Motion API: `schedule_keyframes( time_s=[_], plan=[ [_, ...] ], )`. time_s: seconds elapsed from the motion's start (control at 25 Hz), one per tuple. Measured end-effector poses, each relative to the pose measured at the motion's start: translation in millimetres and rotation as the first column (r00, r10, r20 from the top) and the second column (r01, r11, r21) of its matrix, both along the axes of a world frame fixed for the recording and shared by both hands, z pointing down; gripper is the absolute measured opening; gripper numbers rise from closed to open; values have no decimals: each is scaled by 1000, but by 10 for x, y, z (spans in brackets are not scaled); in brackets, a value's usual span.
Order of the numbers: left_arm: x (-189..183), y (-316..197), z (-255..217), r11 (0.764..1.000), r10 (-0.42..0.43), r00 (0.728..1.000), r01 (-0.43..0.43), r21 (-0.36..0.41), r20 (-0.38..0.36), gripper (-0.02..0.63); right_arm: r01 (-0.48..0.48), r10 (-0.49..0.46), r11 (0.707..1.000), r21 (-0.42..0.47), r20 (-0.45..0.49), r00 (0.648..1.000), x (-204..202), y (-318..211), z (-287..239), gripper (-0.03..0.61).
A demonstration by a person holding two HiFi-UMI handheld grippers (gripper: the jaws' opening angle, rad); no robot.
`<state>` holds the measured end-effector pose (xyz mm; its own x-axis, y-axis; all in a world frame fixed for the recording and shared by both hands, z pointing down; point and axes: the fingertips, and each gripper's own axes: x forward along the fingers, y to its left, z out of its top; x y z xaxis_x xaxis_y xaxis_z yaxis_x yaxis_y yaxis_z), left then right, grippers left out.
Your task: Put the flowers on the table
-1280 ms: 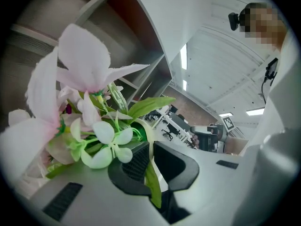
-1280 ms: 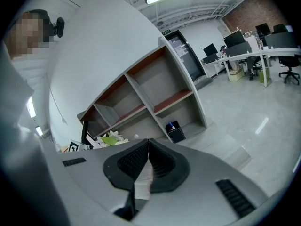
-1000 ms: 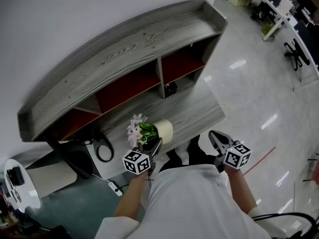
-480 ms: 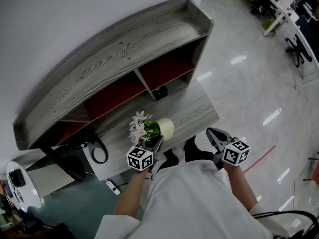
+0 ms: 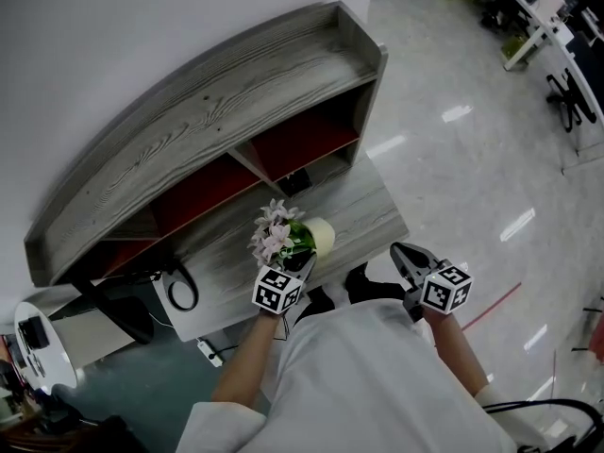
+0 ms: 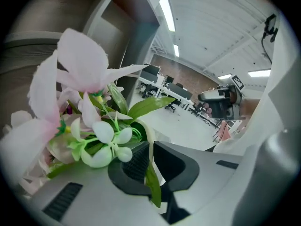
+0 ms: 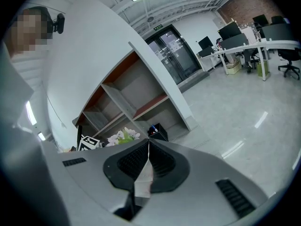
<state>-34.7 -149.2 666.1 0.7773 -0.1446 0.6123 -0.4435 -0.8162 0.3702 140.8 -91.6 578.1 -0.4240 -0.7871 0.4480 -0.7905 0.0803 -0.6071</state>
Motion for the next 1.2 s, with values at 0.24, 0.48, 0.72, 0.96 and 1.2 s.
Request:
schedule_keyframes(
  time_s=[0.24, 0.48, 0.72, 0.96, 1.2],
  plan=[
    [264, -90, 117, 993, 73, 991, -83, 83, 112, 44, 10, -10, 1000, -2, 11, 1000, 222, -63, 44, 18],
    [450, -159, 251, 985, 100, 978, -123, 121, 184, 44, 27, -27, 1000, -4, 24, 999, 424, -99, 108, 18],
    [655, -284, 370, 973, 130, 958, -173, 150, 257, 44, 63, -62, 998, -14, 34, 997, 569, -165, 236, 18],
    [916, -384, 469, 957, 179, 929, -241, 162, 324, 44, 90, -88, 996, -22, 49, 995, 660, -227, 330, 18],
    [1144, -499, 676, 935, 227, 888, -314, 165, 400, 44, 94, -92, 995, -30, 56, 994, 800, -215, 390, 18]
  ],
)
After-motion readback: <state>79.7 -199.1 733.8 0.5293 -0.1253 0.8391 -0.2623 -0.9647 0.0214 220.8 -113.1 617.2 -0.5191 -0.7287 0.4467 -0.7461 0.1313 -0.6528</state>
